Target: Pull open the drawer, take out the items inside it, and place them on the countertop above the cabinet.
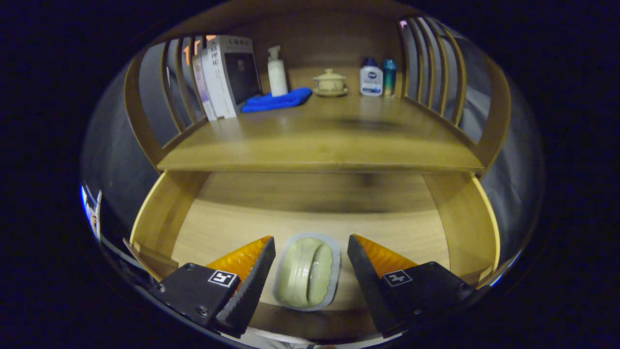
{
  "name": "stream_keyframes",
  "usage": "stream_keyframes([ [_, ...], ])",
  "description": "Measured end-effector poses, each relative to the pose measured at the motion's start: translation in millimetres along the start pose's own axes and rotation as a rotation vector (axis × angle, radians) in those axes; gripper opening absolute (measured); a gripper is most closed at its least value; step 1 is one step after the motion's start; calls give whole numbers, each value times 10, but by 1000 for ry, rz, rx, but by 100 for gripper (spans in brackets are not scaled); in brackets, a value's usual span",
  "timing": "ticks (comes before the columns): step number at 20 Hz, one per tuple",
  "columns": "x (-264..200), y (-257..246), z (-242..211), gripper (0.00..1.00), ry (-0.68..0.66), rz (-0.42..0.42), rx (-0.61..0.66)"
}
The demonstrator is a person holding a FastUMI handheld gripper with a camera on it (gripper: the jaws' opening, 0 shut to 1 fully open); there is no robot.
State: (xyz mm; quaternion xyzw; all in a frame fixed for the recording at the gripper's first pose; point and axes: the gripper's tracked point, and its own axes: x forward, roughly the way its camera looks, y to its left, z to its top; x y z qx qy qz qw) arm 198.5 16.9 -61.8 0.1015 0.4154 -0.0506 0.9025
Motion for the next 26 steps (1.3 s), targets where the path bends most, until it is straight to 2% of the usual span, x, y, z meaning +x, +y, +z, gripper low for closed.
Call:
stream_keyframes([
  [4,137,9,-63,91,81,14,15],
  [6,115,6,-72,87,93,21,-11],
  [8,111,29,-95,78,102,22,-50],
  [15,66,112,-154,22,104,22,-116],
  [20,-9,144,-102,20,72,35,-105],
  [26,-483,224,358,20,-99,41,-148],
])
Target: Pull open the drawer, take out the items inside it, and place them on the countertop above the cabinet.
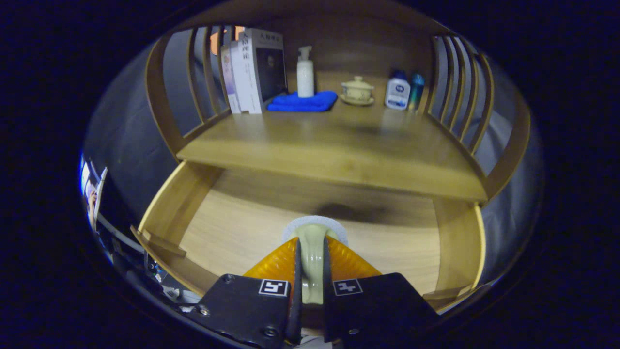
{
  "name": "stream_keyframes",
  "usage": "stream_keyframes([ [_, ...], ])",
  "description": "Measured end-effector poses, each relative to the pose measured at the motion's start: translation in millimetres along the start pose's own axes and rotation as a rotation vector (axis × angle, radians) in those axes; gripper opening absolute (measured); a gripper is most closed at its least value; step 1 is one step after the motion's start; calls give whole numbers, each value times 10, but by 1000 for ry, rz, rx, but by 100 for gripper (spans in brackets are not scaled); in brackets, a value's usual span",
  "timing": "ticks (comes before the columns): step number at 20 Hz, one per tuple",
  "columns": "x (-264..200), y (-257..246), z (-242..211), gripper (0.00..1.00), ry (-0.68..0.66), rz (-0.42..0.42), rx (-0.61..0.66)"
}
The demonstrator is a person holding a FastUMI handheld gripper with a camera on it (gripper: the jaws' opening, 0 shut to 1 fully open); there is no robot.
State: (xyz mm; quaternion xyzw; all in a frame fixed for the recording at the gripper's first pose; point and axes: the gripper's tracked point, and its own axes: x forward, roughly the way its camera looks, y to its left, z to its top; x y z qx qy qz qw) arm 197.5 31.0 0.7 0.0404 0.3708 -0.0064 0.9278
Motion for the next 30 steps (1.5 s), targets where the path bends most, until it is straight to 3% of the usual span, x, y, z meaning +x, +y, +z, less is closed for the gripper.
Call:
stream_keyframes([
  [7,-344,13,779,20,-165,-8,-3],
  [15,166,-68,1440,20,-210,-43,100],
  [21,567,-143,1489,20,-199,-75,125],
  [30,734,-136,1474,22,-229,-92,75],
])
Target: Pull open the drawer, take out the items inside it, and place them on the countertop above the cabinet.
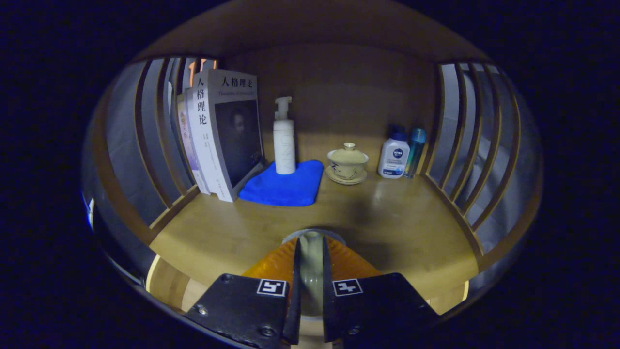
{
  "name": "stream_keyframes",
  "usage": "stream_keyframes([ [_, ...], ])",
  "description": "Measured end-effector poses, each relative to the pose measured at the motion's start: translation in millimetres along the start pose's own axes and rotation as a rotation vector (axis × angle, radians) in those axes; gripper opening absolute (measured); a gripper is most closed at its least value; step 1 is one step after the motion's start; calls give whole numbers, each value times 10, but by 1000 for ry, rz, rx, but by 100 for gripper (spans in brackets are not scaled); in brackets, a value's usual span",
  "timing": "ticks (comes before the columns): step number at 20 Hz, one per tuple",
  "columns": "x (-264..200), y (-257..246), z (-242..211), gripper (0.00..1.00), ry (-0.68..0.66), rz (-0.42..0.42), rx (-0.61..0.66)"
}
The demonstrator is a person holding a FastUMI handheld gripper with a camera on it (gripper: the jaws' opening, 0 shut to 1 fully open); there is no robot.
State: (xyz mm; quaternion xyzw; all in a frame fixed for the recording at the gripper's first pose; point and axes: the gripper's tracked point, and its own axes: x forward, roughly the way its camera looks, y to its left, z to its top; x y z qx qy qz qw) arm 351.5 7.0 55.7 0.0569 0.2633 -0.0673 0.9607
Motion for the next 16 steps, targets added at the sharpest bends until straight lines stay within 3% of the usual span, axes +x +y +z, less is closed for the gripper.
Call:
stream_keyframes([
  [2,5,28,14,28,-33,21,-11],
  [6,19,28,6,93,-67,50,35],
  [10,-175,61,154,93,-147,77,24],
  [15,-1456,387,296,90,-519,171,-40],
  [16,-1742,436,155,95,-588,172,-62],
])
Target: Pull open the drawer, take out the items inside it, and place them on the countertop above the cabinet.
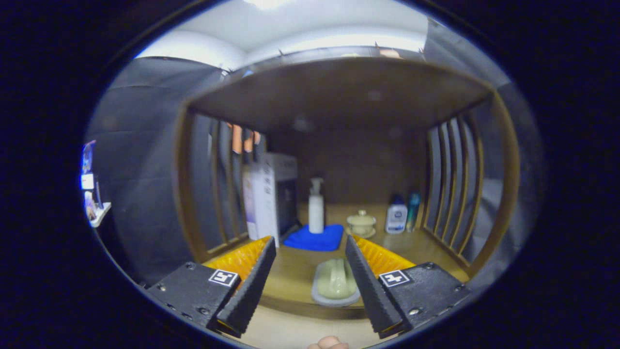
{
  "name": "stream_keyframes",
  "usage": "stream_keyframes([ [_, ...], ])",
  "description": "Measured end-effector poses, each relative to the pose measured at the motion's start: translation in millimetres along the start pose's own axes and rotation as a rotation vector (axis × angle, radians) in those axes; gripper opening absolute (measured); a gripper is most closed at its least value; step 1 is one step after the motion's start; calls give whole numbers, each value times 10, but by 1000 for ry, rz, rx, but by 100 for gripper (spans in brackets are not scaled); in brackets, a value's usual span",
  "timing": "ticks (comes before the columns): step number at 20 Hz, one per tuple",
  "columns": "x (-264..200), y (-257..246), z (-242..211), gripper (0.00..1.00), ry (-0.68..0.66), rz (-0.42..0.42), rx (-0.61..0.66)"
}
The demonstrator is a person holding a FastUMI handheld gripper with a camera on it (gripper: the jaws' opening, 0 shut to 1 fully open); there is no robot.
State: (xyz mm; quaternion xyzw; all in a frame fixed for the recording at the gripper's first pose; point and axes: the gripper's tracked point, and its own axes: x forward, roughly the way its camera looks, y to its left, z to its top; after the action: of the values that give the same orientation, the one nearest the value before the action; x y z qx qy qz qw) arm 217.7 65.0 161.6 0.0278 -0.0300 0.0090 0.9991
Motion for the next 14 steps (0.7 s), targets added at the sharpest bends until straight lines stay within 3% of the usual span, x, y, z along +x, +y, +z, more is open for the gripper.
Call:
stream_keyframes([
  [1,-277,85,8,100,-46,-1,-26],
  [5,-1210,201,-265,100,-171,-70,-113],
  [9,-1529,383,-841,100,-150,-68,-91],
  [14,-1691,251,-1464,100,-111,-140,-18],
])
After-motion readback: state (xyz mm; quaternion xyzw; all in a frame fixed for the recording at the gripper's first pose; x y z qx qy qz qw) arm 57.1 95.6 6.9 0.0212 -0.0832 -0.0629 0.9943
